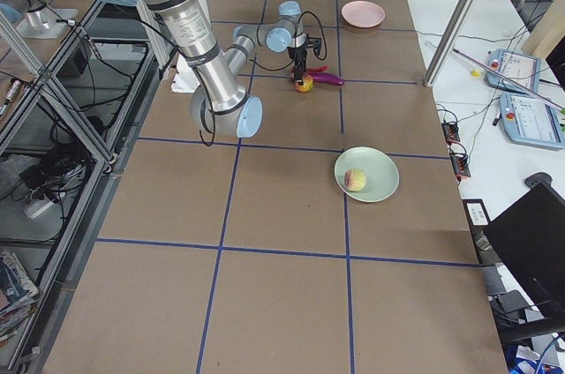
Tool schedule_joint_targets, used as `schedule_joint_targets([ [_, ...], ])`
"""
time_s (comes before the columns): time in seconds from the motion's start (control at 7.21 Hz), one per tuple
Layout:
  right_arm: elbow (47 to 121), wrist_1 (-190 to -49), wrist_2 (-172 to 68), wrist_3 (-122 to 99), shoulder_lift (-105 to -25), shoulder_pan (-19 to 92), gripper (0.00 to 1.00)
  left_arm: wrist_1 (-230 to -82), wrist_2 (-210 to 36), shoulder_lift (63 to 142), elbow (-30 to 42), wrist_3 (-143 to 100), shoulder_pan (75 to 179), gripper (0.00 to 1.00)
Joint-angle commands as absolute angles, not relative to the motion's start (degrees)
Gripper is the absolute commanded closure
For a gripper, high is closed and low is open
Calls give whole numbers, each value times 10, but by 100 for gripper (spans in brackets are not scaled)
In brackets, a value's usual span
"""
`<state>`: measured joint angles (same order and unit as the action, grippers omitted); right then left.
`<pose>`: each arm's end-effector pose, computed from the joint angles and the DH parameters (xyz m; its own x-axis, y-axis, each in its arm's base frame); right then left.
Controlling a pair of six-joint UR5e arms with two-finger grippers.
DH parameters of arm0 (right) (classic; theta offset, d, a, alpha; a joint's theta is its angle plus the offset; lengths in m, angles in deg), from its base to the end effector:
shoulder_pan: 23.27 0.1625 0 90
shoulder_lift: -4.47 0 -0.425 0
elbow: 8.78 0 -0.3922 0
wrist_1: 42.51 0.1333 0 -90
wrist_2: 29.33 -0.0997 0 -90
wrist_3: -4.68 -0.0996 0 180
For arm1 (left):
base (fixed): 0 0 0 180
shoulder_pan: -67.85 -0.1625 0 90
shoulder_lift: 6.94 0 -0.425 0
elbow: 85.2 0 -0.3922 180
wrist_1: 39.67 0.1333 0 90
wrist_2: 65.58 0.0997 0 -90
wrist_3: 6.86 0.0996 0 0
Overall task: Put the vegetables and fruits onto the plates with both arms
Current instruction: 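Move the right gripper back to the red apple and grasp it, then carry the red apple with the right gripper onto the green plate and release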
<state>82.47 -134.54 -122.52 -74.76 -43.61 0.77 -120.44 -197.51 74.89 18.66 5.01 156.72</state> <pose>-0.5968 -0.4061 0.2197 0.7445 0.1318 0.6544 -0.2409 0.9673 0.0794 -0.0584 -0.4260 0.6244 0.7247 0.1792 -0.6654 -0.1724 0.9820 0.0768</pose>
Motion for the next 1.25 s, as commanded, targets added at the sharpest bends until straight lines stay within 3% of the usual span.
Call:
schedule_joint_targets([
  [0.0,835,-1350,-1230,-746,-436,10,90,-1204,-1975,749,187,50,1567,0],
  [0.14,843,-1351,-1238,-732,-437,24,98,-1204,-1975,749,187,50,1567,0],
  [0.42,843,-1351,-1298,-634,-442,104,98,-1202,-1974,749,186,50,1567,0],
  [1.11,805,-1342,-1461,-217,-552,335,97,-1201,-1975,748,187,50,1567,0],
])
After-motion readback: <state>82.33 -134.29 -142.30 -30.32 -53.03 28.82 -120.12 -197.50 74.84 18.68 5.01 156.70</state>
